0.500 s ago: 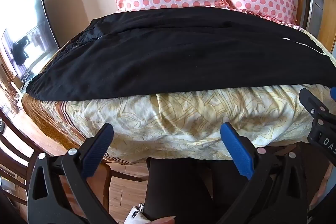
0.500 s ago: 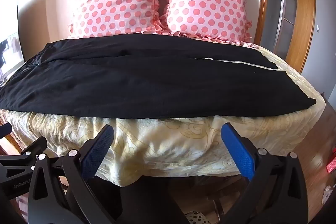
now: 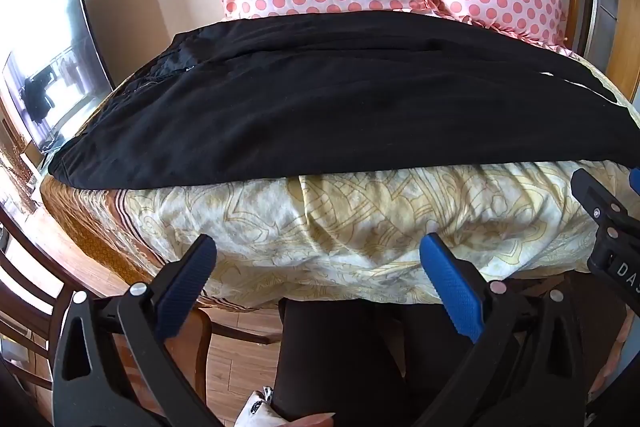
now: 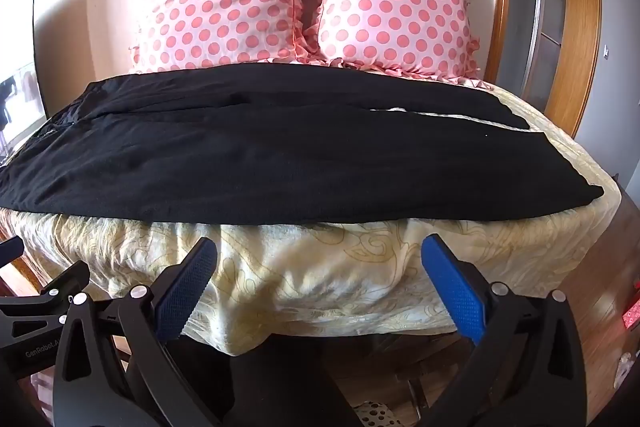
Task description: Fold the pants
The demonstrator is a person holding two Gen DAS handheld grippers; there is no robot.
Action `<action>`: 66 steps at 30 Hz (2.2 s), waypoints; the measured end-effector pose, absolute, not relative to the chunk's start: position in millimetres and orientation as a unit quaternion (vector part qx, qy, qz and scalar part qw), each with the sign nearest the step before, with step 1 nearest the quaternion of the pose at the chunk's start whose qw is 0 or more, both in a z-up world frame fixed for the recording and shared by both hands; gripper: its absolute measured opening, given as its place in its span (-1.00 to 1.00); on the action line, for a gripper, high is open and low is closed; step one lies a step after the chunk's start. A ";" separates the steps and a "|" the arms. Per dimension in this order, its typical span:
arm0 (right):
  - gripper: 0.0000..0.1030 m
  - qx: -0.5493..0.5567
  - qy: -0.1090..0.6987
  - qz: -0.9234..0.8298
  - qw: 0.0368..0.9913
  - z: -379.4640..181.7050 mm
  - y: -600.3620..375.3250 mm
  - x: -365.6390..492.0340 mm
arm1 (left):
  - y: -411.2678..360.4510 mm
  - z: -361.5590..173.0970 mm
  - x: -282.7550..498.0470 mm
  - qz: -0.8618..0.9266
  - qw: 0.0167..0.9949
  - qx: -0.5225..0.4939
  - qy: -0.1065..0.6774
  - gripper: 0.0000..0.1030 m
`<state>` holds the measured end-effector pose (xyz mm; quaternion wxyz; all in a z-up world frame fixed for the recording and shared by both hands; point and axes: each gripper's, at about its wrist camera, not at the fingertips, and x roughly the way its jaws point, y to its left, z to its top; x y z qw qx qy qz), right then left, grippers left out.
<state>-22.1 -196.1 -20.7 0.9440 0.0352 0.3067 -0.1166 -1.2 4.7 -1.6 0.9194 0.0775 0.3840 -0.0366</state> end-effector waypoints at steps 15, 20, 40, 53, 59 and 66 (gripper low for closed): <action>0.97 0.036 0.308 -0.116 0.944 -22.8 -196.5 -21.9 | 2.9 -3.0 0.3 -0.036 0.919 0.077 0.385 0.96; 0.97 0.036 0.308 -0.116 0.943 -23.1 -196.6 -21.8 | 3.1 -4.1 0.0 -0.036 0.919 0.077 0.386 0.96; 0.97 0.037 0.309 -0.116 0.943 -24.0 -197.1 -21.8 | 5.4 -5.0 0.9 -0.037 0.918 0.076 0.387 0.96; 0.97 0.037 0.309 -0.116 0.943 -24.5 -197.2 -21.5 | 6.0 -5.5 1.2 -0.037 0.918 0.076 0.388 0.96; 0.97 0.037 0.309 -0.116 0.943 -23.8 -197.2 -21.5 | 6.1 -5.4 1.3 -0.038 0.918 0.075 0.388 0.96; 0.97 0.037 0.310 -0.116 0.943 -23.7 -196.8 -20.9 | 5.8 -5.2 1.5 -0.038 0.918 0.075 0.389 0.96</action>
